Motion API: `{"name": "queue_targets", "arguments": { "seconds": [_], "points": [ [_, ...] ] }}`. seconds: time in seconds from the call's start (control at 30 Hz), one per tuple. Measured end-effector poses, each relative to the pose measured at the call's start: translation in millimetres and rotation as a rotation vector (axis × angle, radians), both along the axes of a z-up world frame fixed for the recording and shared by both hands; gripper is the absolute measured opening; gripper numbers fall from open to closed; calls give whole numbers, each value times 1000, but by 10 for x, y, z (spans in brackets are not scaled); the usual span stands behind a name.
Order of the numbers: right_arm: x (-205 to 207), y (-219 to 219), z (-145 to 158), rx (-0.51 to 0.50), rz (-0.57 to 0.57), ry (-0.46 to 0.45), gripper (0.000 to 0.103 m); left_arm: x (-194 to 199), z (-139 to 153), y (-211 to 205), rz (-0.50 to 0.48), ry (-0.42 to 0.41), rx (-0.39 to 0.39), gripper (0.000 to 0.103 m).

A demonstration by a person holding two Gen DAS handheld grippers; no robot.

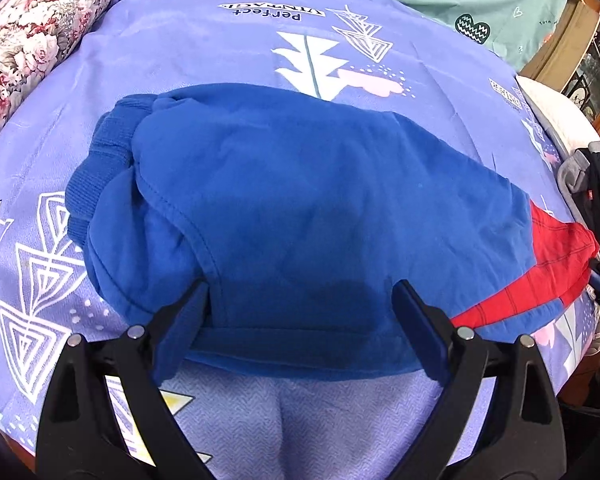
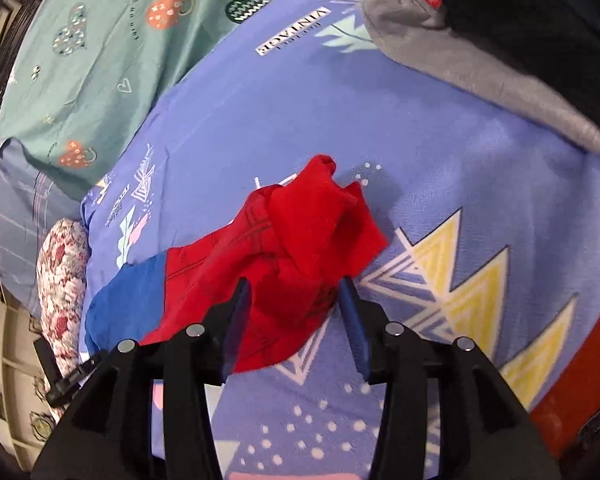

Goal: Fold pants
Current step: 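Grasp the red cuffs with the right tool and lift them, then fold the red cuffs with the right tool over the pants toward the waistband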

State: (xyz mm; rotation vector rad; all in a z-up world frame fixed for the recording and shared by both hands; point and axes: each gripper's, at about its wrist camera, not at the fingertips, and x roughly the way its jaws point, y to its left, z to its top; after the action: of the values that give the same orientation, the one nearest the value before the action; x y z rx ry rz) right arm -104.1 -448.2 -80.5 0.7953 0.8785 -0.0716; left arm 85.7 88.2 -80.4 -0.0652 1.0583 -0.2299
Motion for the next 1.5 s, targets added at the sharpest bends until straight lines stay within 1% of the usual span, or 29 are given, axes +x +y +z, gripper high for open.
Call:
{"name": "queue_targets", "arguments": {
  "seconds": [0.07,0.1,0.17,0.2,0.23,0.27,0.3,0.4,0.43,0.5,0.53,0.57,0.6,0.67,0.7,0.73,0.77,0.8,0.83,0.93,1.03,1.17,1.27,1.3,1.33,1.37,1.4,1.43,1.5],
  "points": [
    [51,88,30,-41,-6,-7,58,-27,-2,14,-4,-4,-3,93],
    [77,134,46,-56,-2,-10,66,-37,-7,25,-5,-5,-3,93],
    [126,212,49,-80,-5,-17,69,-47,-17,51,-9,-7,-10,93],
    [144,241,44,-86,0,-23,62,-49,-20,74,-7,-9,-18,93],
    [165,266,10,-70,19,-29,27,-52,-18,81,-6,-11,-25,93],
    [182,280,-18,-40,33,-36,19,-59,-14,89,-6,-14,-33,93],
    [162,292,5,-45,25,-48,19,-63,-9,100,-7,-17,-39,93],
    [133,576,427,-226,66,-148,19,-75,14,135,-2,-28,-53,93],
    [161,796,647,-332,114,-189,18,-80,22,156,4,-31,-60,93],
    [247,1245,943,-483,230,-241,19,-99,41,218,20,-37,-78,93],
    [342,1623,1060,-575,329,-255,19,-110,49,240,26,-42,-83,93],
    [405,1839,1081,-614,389,-253,19,-134,61,269,34,-51,-89,93],
    [498,2118,1064,-647,468,-249,20,-155,64,297,43,-57,-99,93],
    [724,2735,798,-696,661,-180,29,-189,54,344,57,-61,-120,93],
    [801,2982,596,-714,749,-147,46,-204,51,359,62,-60,-128,93],
    [856,3121,432,-734,792,-117,51,-218,48,374,65,-60,-136,93],
    [899,3201,282,-750,819,-76,51,-233,51,390,67,-60,-141,93],
    [898,3215,232,-752,819,-78,53,-246,62,401,66,-62,-142,93],
    [877,3167,281,-726,823,-96,54,-255,73,411,64,-65,-142,93],
    [775,2917,570,-583,851,-174,54,-238,80,454,65,-61,-145,93],
    [687,2699,795,-526,845,-241,55,-194,53,468,70,-55,-161,94],
    [867,2861,749,-588,876,-208,55,-204,22,422,70,-56,-158,95],
    [1030,3094,505,-665,922,-137,55,-233,46,441,68,-60,-160,95],
    [1077,3142,413,-698,918,-104,47,-244,58,457,71,-62,-163,95],
    [1161,3140,340,-697,905,-69,13,-256,72,480,75,-64,-166,95],
    [1218,3090,340,-673,875,-57,11,-276,93,515,81,-67,-174,95],
    [1239,2995,412,-642,833,-77,10,-297,114,559,86,-68,-185,95],
    [1248,2891,571,-631,774,-126,9,-318,138,608,93,-70,-197,95],
    [1243,2830,798,-633,711,-197,9,-366,200,767,116,-75,-239,95]
  ]
}}
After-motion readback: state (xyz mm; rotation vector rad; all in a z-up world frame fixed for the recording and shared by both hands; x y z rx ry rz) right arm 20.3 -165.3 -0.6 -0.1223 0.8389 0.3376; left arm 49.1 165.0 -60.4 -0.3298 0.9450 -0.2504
